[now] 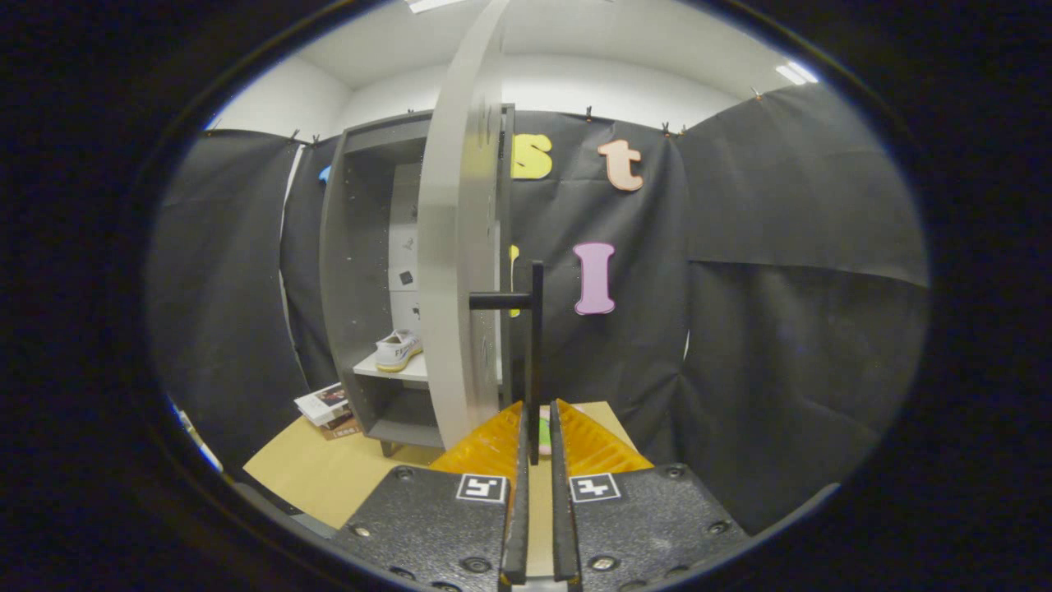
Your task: Open the shoe cabinet door, grab the shoes and put them into the shoe cabinet, then close the shoe cabinet door.
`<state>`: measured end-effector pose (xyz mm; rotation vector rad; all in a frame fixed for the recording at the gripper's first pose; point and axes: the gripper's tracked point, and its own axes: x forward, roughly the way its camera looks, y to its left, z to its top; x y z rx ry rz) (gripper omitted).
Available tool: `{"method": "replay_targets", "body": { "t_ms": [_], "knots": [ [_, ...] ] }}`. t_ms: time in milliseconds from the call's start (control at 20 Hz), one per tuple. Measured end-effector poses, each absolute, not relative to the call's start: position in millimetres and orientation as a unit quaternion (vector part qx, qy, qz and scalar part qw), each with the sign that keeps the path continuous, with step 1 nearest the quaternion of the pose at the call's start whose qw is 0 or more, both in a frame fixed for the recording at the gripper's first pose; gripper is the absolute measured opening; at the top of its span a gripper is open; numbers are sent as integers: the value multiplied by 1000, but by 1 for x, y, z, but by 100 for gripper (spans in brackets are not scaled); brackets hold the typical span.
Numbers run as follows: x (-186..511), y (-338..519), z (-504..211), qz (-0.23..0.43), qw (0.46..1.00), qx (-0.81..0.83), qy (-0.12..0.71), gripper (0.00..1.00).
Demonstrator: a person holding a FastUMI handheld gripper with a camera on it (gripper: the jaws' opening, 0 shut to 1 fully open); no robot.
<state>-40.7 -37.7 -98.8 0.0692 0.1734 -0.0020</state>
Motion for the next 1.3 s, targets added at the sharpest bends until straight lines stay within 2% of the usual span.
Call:
{"method": "replay_targets", "body": {
  "t_ms": [150,350,450,550,950,1100,1300],
  "knots": [
    [-59,-40,-111,-16,996,19,89,17],
    [-101,-37,-157,-43,993,-18,111,30],
    [-118,-26,-190,-47,988,-16,143,49],
    [-130,-4,-213,-42,985,7,165,61],
    [-124,102,-311,10,976,-5,215,65],
    [-97,132,-357,27,971,-36,236,79],
    [-52,158,-417,46,961,-32,272,82]
  ]
}}
